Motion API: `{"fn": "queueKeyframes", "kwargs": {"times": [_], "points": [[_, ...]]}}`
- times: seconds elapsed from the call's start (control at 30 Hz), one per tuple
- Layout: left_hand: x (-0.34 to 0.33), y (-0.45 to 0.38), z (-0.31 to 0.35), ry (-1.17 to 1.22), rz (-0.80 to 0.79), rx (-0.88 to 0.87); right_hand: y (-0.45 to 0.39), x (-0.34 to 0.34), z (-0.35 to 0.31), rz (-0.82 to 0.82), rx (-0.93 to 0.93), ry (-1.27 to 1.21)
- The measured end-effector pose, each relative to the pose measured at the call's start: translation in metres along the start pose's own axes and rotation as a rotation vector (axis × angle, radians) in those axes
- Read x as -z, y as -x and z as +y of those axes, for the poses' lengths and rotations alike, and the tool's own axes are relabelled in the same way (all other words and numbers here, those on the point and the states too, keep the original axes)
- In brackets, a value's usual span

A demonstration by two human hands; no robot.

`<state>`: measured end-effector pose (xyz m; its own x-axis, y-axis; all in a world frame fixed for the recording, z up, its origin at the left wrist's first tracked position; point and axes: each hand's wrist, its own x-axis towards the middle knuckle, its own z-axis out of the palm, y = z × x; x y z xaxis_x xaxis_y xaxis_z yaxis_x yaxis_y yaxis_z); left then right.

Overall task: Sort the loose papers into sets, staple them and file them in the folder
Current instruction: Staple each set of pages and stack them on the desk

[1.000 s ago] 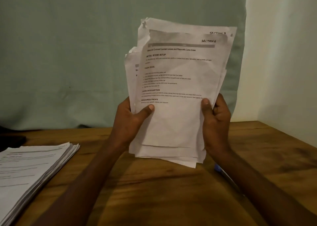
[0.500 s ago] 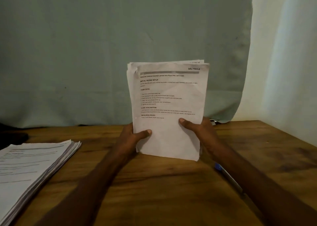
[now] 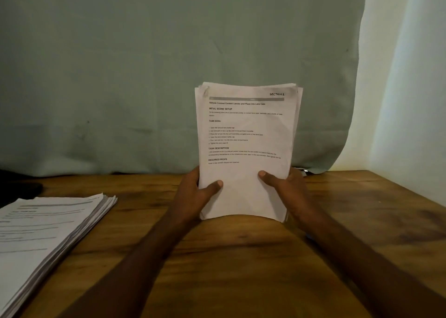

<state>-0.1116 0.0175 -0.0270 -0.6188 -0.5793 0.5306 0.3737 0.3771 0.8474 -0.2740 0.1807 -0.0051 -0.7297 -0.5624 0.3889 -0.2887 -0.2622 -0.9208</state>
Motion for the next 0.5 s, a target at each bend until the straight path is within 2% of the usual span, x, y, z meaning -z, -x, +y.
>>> {"fn": "queueKeyframes", "kwargs": {"times": [0.2,0.27,0.4,0.5], "points": [[0.005,-0.018,0.036,0.124,0.125,-0.098,0.001,-0.007,-0.003,0.007,0.060,-0.038],[0.008,-0.017,0.033,0.107,0.097,-0.053,0.002,-0.010,-0.004,-0.014,0.064,-0.033],[0.005,-0.003,0.003,-0.017,0.130,0.181,0.011,-0.012,0.005,-0.078,-0.095,0.099],[0.005,-0.006,-0.006,-0.009,0.183,0.144,0.014,-0.014,0.004,-0.047,-0.069,0.077]]}}
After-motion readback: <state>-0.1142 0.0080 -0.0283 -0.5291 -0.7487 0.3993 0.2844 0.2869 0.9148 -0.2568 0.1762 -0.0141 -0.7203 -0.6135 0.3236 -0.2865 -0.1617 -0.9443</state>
